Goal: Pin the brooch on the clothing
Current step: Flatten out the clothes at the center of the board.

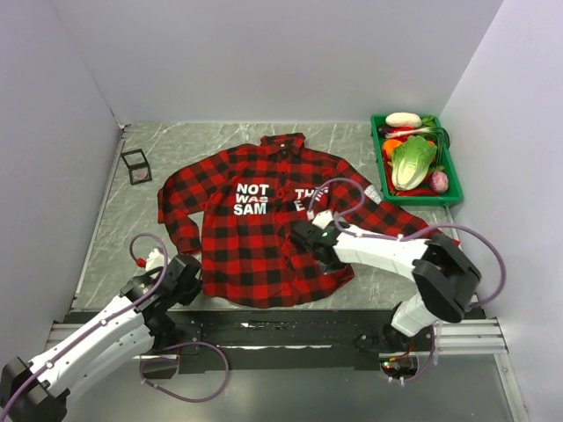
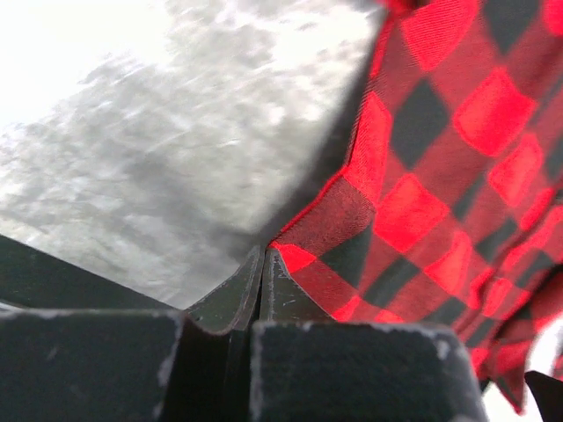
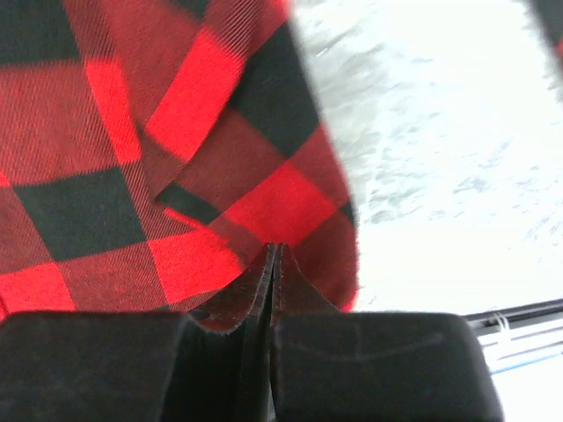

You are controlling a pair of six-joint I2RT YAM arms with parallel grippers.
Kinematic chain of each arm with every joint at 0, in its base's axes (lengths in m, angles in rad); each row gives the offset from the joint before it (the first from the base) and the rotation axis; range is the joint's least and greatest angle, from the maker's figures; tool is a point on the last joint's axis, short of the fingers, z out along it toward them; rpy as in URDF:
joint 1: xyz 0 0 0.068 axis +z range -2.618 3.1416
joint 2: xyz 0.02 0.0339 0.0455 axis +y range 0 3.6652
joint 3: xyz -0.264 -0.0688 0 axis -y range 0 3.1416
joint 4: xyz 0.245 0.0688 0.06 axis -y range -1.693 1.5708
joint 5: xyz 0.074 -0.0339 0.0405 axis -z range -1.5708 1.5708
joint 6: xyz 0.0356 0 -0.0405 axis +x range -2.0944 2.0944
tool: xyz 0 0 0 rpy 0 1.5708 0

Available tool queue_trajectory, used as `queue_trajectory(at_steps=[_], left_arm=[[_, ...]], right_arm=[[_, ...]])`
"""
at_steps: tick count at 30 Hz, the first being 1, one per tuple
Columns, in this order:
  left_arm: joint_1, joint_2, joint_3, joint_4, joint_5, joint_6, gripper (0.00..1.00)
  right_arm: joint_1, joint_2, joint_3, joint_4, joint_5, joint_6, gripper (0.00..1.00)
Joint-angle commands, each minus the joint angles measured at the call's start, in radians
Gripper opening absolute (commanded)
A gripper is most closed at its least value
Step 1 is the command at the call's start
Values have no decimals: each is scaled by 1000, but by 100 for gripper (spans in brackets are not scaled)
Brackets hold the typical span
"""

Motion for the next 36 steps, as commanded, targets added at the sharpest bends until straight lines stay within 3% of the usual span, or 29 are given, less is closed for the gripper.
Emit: queue_trajectory(at_steps=[1, 5, 15, 19, 23, 36], left_arm=[[-3, 3, 93, -20, -50, 7, 1], [-3, 7, 138, -62, -68, 6, 1], [-3, -76, 213, -207, -100, -60, 1], [-3, -114, 260, -278, -134, -85, 1], [-3, -119, 296, -341, -162, -92, 1], [-3, -131, 303, -362, -163, -100, 1]], right_arm=[[-84, -95, 11, -51, 48, 13, 0], [-156, -162, -26, -11, -6, -13, 0], [-148, -211, -38, 53, -151, -89, 3], [-112, -219, -57, 119, -251, -117, 14], [2, -178, -35, 125, -219, -135, 42], [175, -43, -8, 46, -142, -125, 56]])
